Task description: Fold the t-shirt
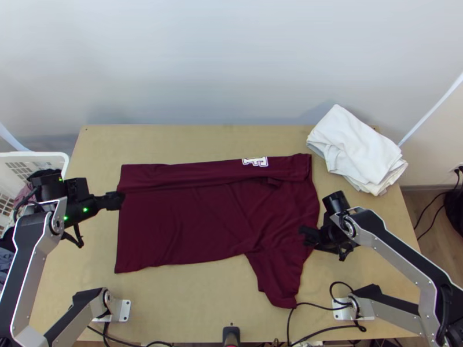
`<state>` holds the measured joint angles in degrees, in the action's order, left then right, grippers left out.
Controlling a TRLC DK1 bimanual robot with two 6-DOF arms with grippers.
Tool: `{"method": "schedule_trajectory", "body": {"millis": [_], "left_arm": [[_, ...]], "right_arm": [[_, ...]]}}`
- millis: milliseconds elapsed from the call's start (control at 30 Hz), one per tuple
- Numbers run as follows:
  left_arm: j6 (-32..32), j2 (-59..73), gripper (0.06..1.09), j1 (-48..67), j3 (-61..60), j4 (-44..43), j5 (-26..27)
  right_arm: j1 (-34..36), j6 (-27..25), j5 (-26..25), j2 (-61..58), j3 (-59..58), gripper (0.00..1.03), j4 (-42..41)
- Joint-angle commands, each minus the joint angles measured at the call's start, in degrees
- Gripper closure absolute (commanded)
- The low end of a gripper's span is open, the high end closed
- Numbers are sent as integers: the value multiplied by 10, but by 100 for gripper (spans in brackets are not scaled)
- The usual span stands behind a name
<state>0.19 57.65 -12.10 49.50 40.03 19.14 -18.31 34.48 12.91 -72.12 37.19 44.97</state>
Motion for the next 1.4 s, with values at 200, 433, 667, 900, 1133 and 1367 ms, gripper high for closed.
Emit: {"method": "schedule_trajectory", "body": {"millis": [200,433,667,900,1133,1367], "left_arm": [[417,-31,12,-59,-26,255,2],[579,-13,17,-95,-72,355,-89],[584,-3,30,-87,-151,276,-110],[575,32,30,-79,-181,229,-119],[575,17,104,-83,-198,206,-90],[618,12,105,-124,-203,190,-85]], "right_arm": [[-9,-17,-5,20,-19,100,-22],[-10,-13,-5,20,-19,100,-36],[-10,-10,-5,25,-20,100,-36],[-9,-11,-6,32,-26,100,-37],[-9,-18,-17,39,-28,100,-37],[27,-54,-28,54,-40,100,-37]]}}
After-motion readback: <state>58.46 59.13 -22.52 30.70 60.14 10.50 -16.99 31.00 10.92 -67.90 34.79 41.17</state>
